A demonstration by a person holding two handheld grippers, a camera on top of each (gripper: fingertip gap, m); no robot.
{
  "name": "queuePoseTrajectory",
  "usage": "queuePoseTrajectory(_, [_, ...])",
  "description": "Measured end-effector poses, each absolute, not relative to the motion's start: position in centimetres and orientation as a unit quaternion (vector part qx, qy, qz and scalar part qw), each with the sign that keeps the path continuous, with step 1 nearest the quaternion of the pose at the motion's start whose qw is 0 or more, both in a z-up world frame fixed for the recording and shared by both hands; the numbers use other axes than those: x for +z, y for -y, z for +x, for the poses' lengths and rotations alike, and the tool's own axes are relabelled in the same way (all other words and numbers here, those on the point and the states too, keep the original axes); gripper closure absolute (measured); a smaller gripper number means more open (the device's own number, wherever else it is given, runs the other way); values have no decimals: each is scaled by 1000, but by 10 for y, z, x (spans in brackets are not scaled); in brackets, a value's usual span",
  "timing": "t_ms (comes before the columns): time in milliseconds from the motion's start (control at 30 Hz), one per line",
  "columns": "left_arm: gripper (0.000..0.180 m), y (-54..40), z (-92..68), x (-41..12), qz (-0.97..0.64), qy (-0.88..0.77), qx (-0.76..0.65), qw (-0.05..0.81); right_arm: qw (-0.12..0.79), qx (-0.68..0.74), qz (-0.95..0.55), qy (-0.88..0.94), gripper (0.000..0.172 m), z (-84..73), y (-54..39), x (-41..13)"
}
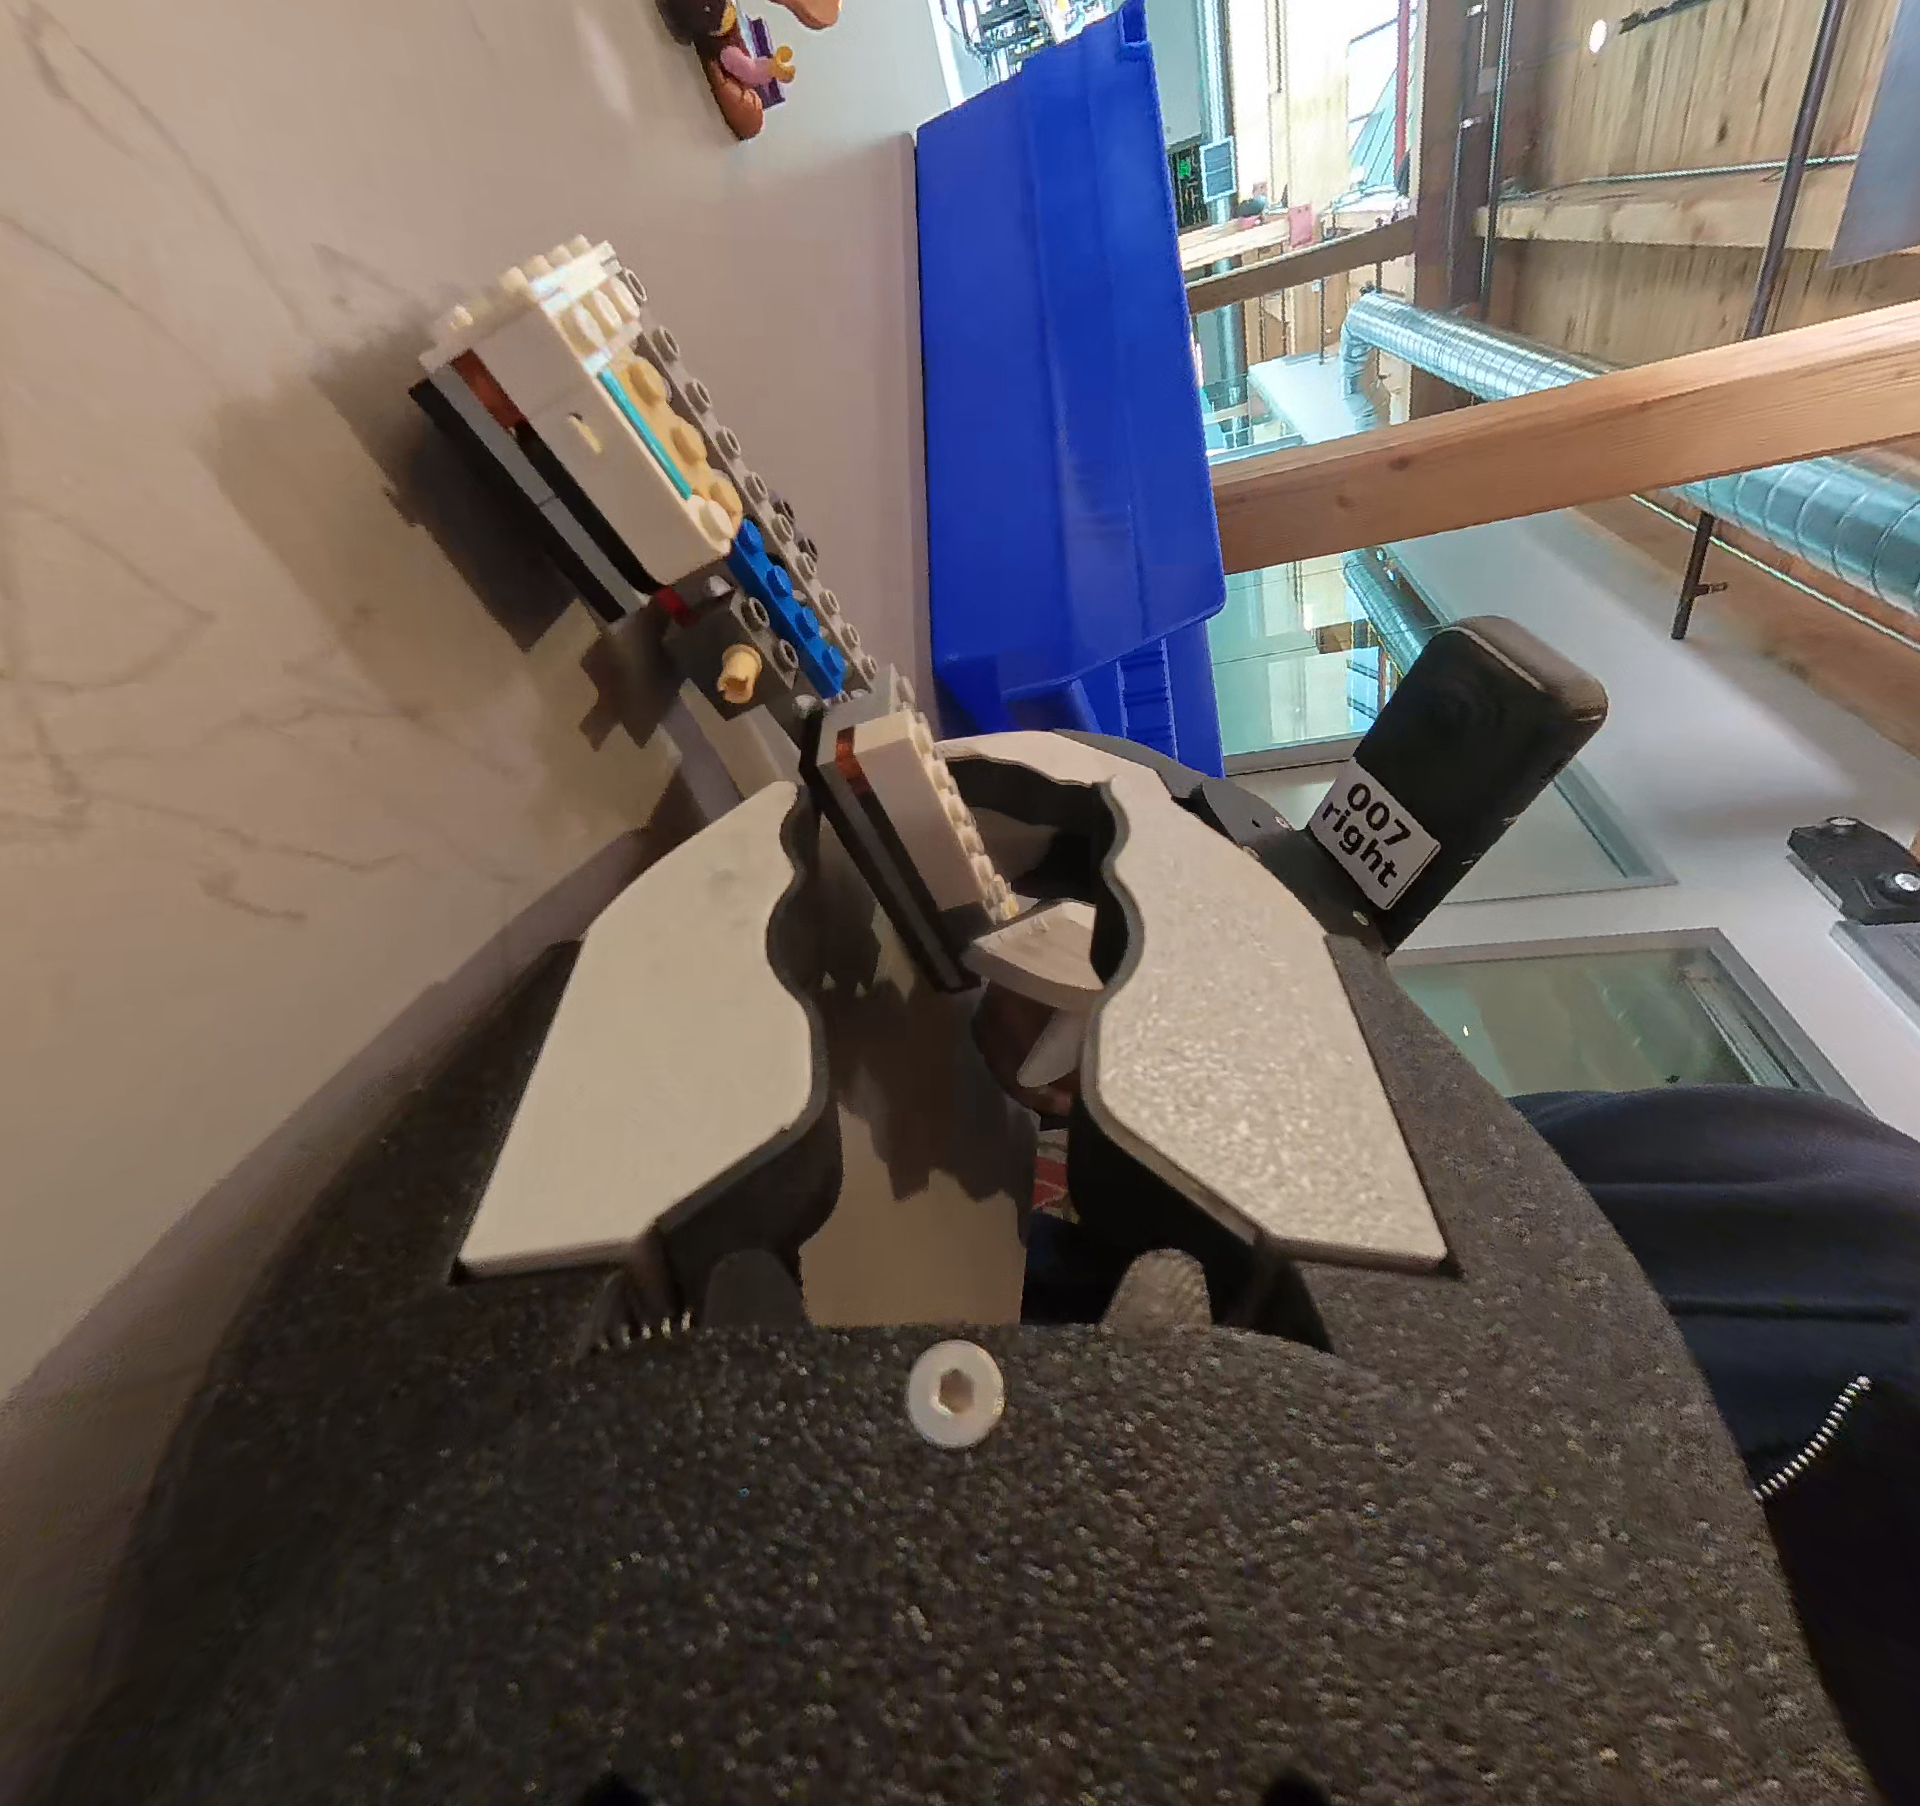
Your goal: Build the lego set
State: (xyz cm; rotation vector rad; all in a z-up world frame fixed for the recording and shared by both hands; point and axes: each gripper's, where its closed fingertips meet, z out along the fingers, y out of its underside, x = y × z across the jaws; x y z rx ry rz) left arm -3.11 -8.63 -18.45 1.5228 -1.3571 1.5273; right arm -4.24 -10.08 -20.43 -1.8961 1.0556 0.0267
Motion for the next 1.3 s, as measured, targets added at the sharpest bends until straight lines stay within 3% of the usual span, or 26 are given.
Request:
queuePoseTrajectory(300, [129,81,-29,-184,567,516,573,290,492,17,-752,-438,129,-40,101,-191])
queuePoseTrajectory(333, [129,80,-29,-183,566,511,576,295,499,18,-748,-438,144,-40,101,-188])
queuePoseTrajectory(367, [129,80,-29,-182,567,506,576,301,503,17,-746,-437,172,-39,101,-187])
queuePoseTrajectory(433, [130,80,-29,-183,568,505,576,303,479,7,-760,-440,166,-37,104,-196])
queuePoseTrajectory(467, [129,79,-28,-183,568,507,576,299,471,3,-766,-437,151,-36,105,-198])
queuePoseTrajectory(700, [128,69,-23,-184,567,537,571,254,458,-53,-796,-392,150,-30,114,-201])
queuePoseTrajectory(833, [126,64,-23,-181,539,568,576,233,399,-135,-839,-346,124,-13,124,-208])
queuePoseTrajectory(967, [127,57,-20,-173,490,613,591,185,314,-205,-887,-269,111,0,120,-216])
queuePoseTrajectory(1067, [126,50,-15,-178,471,648,583,132,271,-207,-914,-220,113,1,110,-224])
queuePoseTrajectory(1200, [126,40,-9,-175,449,661,594,89,257,-191,-935,-151,136,0,92,-219])
queuePoseTrajectory(1300, [126,34,-6,-167,443,644,617,85,244,-168,-943,-148,140,5,88,-219])
